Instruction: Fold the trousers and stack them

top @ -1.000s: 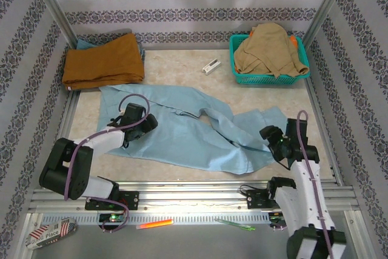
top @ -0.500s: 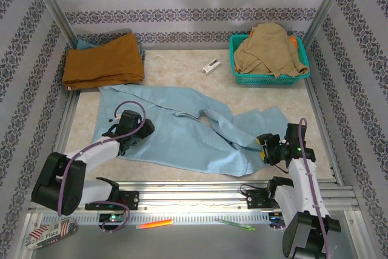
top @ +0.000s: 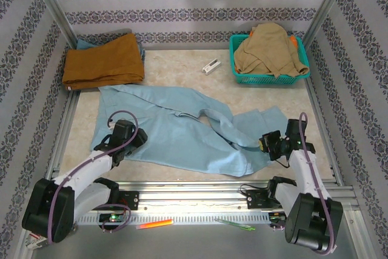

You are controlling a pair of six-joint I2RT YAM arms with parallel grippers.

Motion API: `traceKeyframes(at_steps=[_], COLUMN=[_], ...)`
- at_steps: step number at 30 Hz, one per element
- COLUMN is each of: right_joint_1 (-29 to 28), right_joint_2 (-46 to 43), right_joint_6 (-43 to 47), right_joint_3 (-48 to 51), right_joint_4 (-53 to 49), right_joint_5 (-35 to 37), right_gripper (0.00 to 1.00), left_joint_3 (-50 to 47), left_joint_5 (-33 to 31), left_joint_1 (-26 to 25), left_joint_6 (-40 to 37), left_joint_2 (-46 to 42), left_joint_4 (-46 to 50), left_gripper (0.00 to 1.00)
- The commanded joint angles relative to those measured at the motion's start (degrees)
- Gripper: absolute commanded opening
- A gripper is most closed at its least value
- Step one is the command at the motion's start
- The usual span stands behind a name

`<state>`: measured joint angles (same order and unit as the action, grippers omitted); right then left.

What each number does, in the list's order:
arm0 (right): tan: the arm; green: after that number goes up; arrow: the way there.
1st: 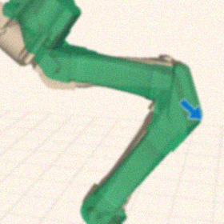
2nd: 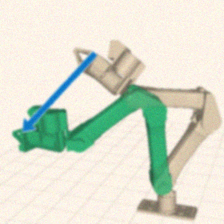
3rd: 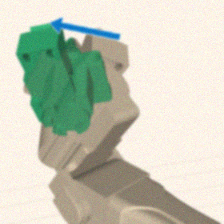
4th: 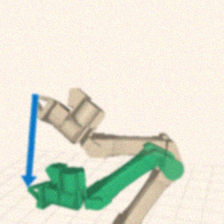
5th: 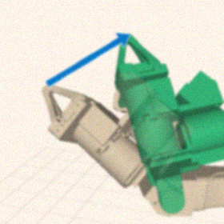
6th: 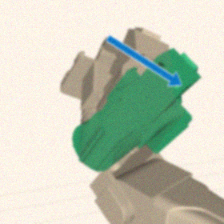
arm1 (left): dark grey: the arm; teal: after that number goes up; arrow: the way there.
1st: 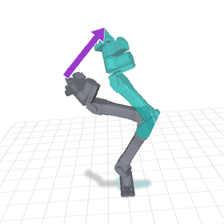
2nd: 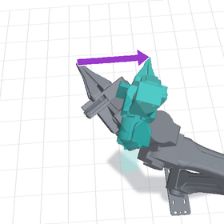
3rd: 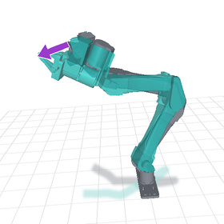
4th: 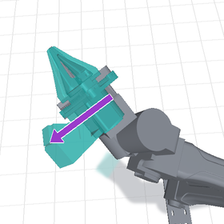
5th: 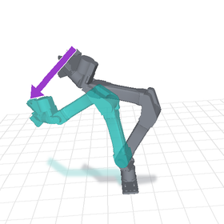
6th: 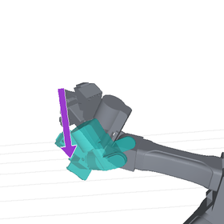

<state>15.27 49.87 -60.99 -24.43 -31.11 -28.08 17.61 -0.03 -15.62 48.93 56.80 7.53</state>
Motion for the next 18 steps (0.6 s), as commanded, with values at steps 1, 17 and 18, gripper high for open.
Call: traceKeyframes(at_steps=[1, 17, 18], right_joint_1=[0.4, -4.5, -4.7], right_joint_2=[-7.7, 15.0, 19.6], right_joint_6=[5.9, 17.6, 18.6], right_joint_3=[-6.9, -40.2, -43.1], right_joint_4=[-7.0, -4.8, -4.4], right_joint_5=[3.3, 17.3, 18.5], right_gripper=[0.00, 0.00, 0.00], left_joint_3=[-3.4, 2.0, 2.2], left_joint_5=[0.5, 0.8, 0.9], left_joint_1=[0.7, 0.7, 0.7], left_joint_6=[1.6, 1.8, 1.9], left_joint_2=[-3.4, -4.3, -3.5], left_joint_4=[2.5, 5.2, 4.7], left_gripper=[0.42, 0.39, 0.38])
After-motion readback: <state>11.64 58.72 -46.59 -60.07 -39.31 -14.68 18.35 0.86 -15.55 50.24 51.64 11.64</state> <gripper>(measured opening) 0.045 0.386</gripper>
